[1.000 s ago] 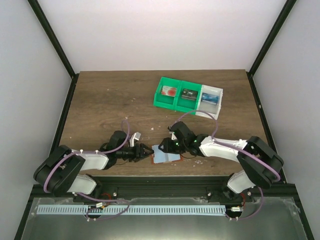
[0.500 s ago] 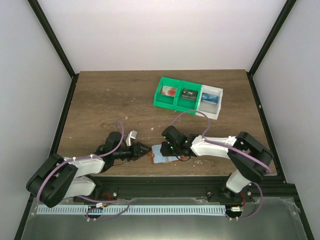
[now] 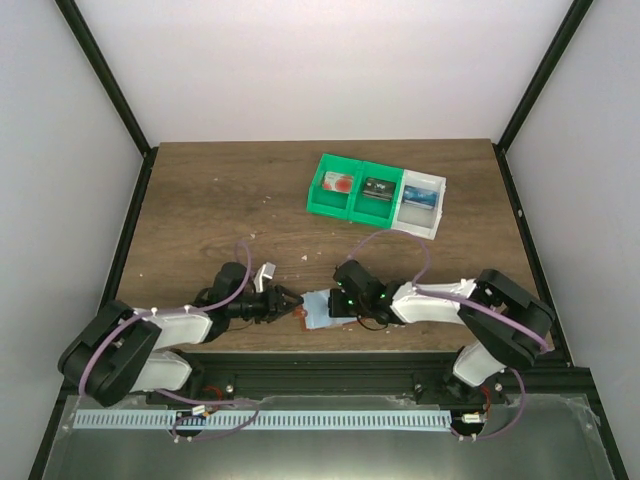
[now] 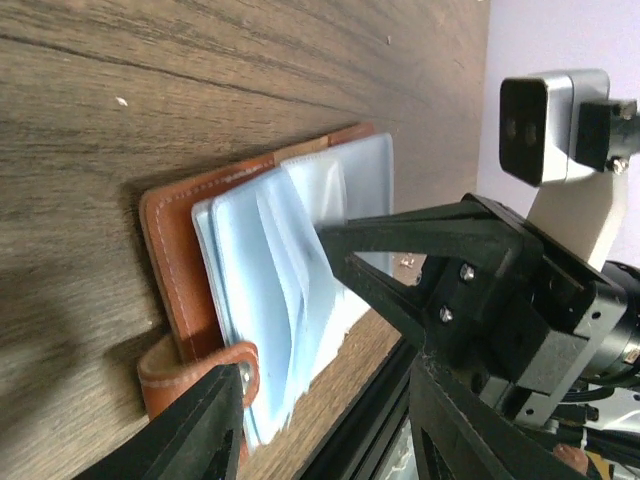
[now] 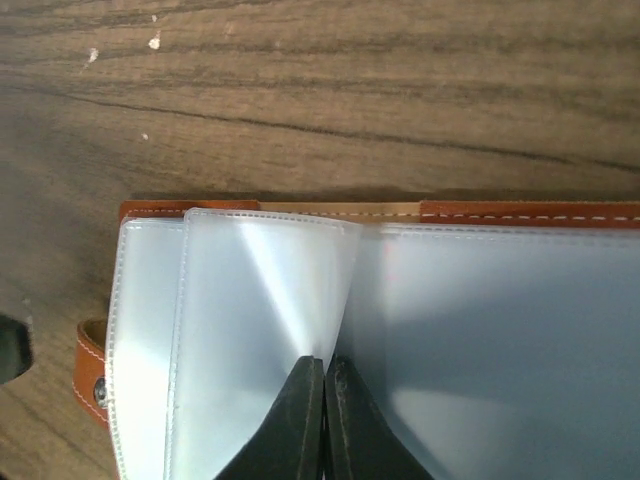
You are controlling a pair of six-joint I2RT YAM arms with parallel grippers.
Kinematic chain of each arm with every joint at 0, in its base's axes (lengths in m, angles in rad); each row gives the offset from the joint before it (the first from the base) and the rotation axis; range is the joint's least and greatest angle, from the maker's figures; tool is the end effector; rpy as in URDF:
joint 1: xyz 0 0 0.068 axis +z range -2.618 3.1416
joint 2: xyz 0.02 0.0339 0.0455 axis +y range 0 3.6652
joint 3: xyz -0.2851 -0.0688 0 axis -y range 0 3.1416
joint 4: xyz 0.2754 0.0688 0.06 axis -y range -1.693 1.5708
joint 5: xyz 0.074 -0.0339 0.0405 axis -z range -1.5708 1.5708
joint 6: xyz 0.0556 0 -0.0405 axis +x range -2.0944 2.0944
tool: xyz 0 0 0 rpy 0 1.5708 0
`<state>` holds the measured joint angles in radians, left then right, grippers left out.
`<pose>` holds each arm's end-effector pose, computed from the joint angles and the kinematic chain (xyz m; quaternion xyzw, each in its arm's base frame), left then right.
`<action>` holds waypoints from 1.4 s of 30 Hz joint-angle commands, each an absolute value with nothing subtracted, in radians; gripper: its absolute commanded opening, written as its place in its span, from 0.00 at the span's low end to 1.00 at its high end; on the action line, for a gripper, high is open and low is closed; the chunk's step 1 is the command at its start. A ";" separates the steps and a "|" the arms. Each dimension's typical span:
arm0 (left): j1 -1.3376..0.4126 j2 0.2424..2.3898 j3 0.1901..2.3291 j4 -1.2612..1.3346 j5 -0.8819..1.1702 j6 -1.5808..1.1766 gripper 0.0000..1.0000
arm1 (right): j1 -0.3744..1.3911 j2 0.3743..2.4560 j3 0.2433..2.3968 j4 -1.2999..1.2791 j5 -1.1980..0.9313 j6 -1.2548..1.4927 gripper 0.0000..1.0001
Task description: Take the credit cards out of the card holder
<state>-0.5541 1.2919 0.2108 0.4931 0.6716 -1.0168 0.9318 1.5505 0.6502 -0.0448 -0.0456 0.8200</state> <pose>0.1704 -0.1461 0.1076 -0.0395 0.8459 -0.5205 0.1096 0.1818 0.2489 0.1150 -0.0602 0.9493 0.2502 0.1804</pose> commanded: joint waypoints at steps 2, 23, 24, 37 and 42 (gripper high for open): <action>-0.549 1.347 0.266 0.511 0.708 -0.976 0.47 | 0.898 1.511 0.509 0.179 -0.169 0.915 0.01; -0.551 1.579 0.309 0.654 0.773 -0.931 0.44 | 0.798 1.544 0.284 0.654 -0.386 1.144 0.01; -0.552 1.588 0.304 0.675 0.780 -0.943 0.42 | 0.798 1.546 0.284 0.656 -0.385 1.145 0.01; -0.577 1.683 0.286 0.923 0.863 -1.102 0.06 | 0.789 1.619 0.211 0.901 -0.467 1.271 0.00; -0.589 1.687 0.286 0.988 0.875 -1.166 0.00 | 0.785 1.628 0.205 0.944 -0.473 1.301 0.00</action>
